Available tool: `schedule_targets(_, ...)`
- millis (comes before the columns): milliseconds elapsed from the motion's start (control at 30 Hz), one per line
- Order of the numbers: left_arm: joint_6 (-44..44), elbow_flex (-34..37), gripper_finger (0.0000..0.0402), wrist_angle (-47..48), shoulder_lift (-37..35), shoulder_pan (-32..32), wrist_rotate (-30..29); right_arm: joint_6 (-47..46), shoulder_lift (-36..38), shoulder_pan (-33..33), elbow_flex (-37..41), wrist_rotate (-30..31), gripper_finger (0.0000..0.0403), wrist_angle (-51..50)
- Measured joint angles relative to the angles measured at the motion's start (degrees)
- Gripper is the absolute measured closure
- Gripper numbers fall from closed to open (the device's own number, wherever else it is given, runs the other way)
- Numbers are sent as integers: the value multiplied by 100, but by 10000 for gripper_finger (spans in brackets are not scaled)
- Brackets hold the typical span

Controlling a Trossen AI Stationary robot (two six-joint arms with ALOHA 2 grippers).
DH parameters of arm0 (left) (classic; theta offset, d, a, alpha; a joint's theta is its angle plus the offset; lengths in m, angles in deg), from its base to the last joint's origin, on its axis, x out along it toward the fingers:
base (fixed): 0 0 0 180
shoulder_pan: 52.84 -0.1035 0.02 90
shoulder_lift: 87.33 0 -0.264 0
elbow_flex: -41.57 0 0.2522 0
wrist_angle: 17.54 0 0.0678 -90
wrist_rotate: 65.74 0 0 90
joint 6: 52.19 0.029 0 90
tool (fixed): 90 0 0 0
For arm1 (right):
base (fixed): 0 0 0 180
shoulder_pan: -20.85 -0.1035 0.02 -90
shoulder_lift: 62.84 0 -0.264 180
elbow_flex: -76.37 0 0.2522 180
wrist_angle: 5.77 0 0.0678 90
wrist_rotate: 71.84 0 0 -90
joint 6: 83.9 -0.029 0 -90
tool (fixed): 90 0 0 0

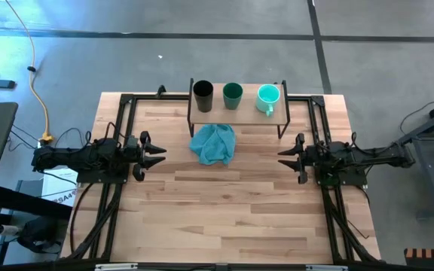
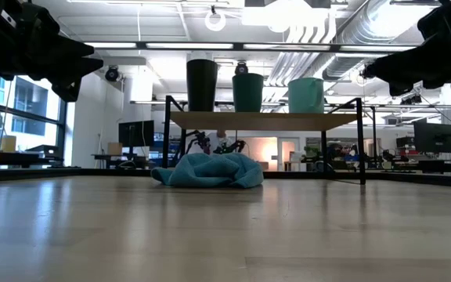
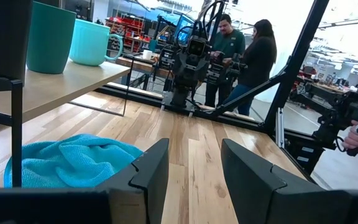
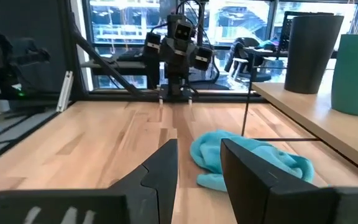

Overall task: Stack small to large cups/mugs on shelf
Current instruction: Return to Home Position

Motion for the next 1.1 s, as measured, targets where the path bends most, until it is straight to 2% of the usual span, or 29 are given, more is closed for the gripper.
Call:
schedule_targets(600, -1, 0, 266, 2, 0, 1, 0, 408, 0, 0, 4, -41, 291, -137)
schedule_targets(900, -2, 0, 266, 2, 0, 0, 0, 381, 0, 2, 4, -493, 291, -209)
schedule_targets(1100, -2, 0, 266, 0, 0, 2, -1, 314, 0, 2, 4, -553, 291, -229)
